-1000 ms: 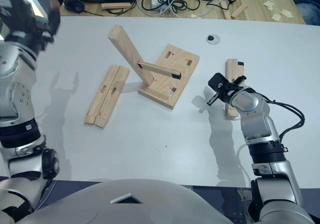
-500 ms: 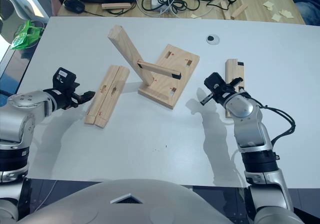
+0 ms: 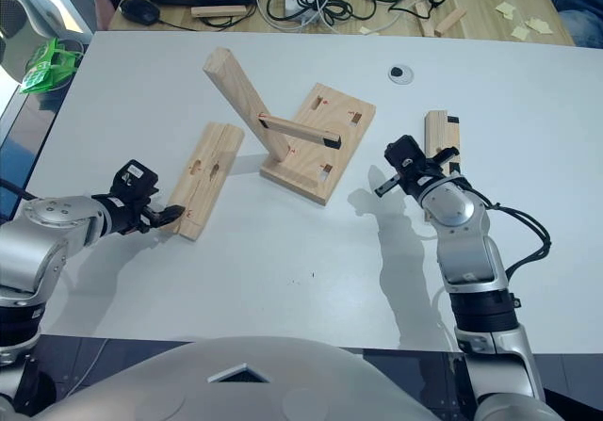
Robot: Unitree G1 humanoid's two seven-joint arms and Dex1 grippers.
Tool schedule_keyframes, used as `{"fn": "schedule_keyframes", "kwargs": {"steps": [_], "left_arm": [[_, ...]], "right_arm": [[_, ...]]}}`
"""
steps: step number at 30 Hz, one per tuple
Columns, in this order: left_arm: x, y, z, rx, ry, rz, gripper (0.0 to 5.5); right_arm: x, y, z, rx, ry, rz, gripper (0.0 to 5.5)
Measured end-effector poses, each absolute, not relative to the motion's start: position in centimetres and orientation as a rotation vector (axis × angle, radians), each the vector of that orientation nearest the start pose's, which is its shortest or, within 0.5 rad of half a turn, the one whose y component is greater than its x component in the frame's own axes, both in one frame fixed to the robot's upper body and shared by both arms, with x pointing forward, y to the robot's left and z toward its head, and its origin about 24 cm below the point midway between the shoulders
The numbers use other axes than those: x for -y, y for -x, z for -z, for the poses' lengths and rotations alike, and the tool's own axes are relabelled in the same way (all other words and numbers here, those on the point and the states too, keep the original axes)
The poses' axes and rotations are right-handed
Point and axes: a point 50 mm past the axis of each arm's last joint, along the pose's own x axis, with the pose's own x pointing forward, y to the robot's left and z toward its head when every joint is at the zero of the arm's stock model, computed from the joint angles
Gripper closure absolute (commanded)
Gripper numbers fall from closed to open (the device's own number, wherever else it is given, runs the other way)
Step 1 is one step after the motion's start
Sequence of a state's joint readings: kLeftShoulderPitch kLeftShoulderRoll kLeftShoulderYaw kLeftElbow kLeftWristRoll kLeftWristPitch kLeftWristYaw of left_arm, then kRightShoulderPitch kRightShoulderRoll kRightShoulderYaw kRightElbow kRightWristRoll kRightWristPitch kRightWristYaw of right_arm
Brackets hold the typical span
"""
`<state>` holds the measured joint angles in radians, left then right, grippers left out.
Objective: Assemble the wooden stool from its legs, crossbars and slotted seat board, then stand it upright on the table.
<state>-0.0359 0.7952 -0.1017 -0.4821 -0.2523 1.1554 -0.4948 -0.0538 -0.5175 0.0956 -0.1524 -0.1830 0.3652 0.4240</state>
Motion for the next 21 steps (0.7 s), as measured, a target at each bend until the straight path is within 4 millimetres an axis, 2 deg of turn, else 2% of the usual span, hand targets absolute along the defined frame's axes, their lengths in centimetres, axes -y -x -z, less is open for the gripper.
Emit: {"fn": "schedule_keyframes", "kwargs": {"steps": [4,10,17,21], "left_arm": [[-22.4,-22.0,-7.6,-0.841,-0.453,0.450,2.14],[-21.9,-23.2,-7.4,-0.803,-0.436,0.414,2.14],[-23.0,-24.3,-7.5,-0.768,-0.482,0.314,2.14],[-22.5,-25.1,-8.4,-0.699,-0.434,0.289,2.14]], "right_arm": [[20.3,-26.5,-7.2,-0.261,0.661,-0.400,5.50],[20.1,-27.0,-7.4,-0.246,0.668,-0.409,5.50],[20.0,-27.0,-7.2,-0.249,0.670,-0.418,5.50],[20.0,-27.2,-7.2,-0.240,0.674,-0.419,5.50]]}}
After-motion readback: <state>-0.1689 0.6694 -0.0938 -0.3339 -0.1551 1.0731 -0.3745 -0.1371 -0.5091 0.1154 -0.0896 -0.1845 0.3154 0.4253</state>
